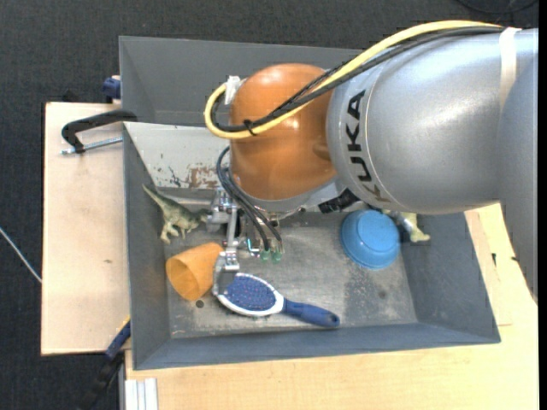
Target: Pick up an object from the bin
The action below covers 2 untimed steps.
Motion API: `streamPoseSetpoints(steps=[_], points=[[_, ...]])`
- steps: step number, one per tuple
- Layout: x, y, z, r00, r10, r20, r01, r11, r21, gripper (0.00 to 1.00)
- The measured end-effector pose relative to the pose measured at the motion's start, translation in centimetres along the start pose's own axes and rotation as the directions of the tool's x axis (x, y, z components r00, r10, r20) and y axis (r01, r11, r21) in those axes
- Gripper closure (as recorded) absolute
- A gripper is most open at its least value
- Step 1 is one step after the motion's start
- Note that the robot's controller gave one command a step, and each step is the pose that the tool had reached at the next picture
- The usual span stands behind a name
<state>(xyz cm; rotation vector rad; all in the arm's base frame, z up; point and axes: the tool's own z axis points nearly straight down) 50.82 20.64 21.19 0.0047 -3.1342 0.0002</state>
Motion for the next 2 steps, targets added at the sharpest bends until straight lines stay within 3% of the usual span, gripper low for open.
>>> streamPoseSetpoints(steps=[1,2], points=[[1.20,1.13,12.47,0.947,-0.321,0.006,0.321,0.947,0.001,0.00],[1.11,1.18,12.22,0.948,-0.319,0.009,0.319,0.948,0.000,1.00]])
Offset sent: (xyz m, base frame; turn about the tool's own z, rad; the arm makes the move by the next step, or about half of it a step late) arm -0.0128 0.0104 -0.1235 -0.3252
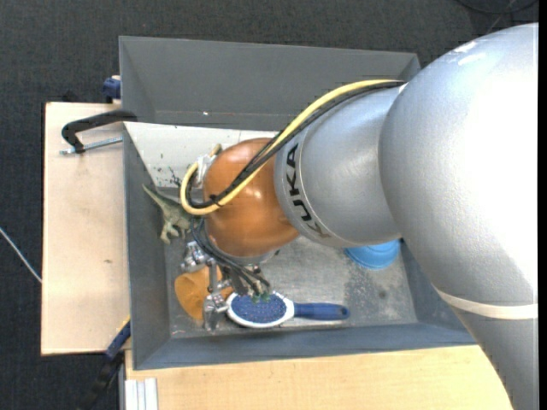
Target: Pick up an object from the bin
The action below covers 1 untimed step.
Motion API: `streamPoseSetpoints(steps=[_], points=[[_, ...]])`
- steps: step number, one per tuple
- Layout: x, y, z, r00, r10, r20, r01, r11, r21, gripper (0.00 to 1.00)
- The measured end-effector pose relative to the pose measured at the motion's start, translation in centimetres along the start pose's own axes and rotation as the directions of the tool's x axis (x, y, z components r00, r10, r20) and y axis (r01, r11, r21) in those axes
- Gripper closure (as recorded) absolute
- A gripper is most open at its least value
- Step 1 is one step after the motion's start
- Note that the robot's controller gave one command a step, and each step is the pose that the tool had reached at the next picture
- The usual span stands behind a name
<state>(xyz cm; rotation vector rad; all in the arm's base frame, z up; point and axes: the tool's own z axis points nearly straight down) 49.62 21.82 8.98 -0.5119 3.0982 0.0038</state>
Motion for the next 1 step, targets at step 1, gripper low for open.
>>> streamPoseSetpoints(steps=[1], points=[[-0.85,-1.08,-13.13,0.997,-0.079,0.013,0.079,0.997,0.002,1.00]])
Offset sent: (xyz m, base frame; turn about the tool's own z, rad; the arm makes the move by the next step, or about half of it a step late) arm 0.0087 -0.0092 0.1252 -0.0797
